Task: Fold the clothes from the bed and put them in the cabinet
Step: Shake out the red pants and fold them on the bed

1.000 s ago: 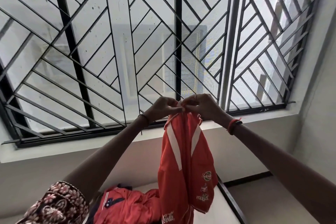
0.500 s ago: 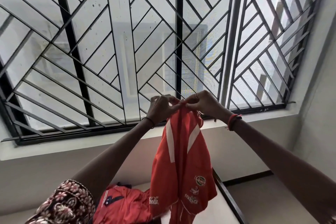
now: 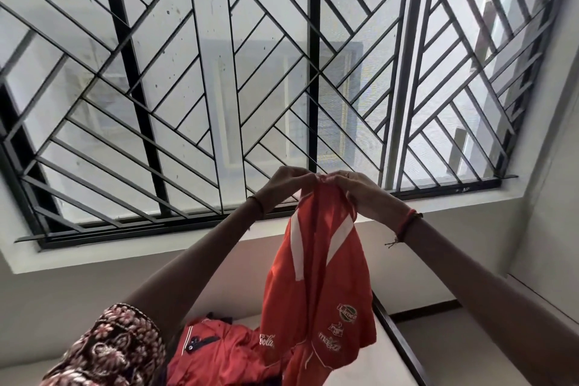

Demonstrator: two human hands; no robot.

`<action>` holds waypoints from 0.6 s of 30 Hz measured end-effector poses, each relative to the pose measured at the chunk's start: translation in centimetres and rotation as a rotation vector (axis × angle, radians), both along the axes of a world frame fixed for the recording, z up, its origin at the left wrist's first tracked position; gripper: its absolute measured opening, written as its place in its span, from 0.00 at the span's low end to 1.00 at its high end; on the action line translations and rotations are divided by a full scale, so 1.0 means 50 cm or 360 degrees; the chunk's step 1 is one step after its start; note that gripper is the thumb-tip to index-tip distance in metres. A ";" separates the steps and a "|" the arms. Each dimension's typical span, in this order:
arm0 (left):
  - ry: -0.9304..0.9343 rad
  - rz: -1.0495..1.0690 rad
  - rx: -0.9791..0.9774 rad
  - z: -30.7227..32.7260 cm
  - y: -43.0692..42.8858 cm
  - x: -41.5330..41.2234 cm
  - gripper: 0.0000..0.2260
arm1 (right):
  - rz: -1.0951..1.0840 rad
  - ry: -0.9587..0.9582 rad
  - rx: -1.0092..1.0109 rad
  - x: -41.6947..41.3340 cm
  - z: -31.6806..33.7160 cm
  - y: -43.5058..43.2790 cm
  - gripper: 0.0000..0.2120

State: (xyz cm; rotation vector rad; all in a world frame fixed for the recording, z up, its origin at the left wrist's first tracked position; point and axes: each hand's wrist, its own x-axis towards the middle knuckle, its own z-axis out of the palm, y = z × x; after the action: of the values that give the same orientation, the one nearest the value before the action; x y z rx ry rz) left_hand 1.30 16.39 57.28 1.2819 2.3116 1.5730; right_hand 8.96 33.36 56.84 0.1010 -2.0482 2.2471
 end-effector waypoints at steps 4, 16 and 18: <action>-0.0076 -0.0117 -0.0019 -0.009 -0.009 0.005 0.20 | 0.0139 -0.0089 0.0018 0.007 0.001 0.007 0.07; -0.0084 -0.0276 -0.0159 0.004 -0.010 -0.002 0.15 | 0.0218 -0.0095 0.0581 0.049 -0.018 0.018 0.01; -0.0022 -0.0314 -0.0294 0.009 -0.014 -0.007 0.13 | 0.0245 -0.0117 0.0693 0.053 -0.014 0.024 0.04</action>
State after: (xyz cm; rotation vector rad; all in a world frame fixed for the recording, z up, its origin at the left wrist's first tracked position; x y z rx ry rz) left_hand 0.92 15.66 57.74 1.3974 2.1840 1.2722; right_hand 11.64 34.55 56.14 0.2169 -2.6194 1.8618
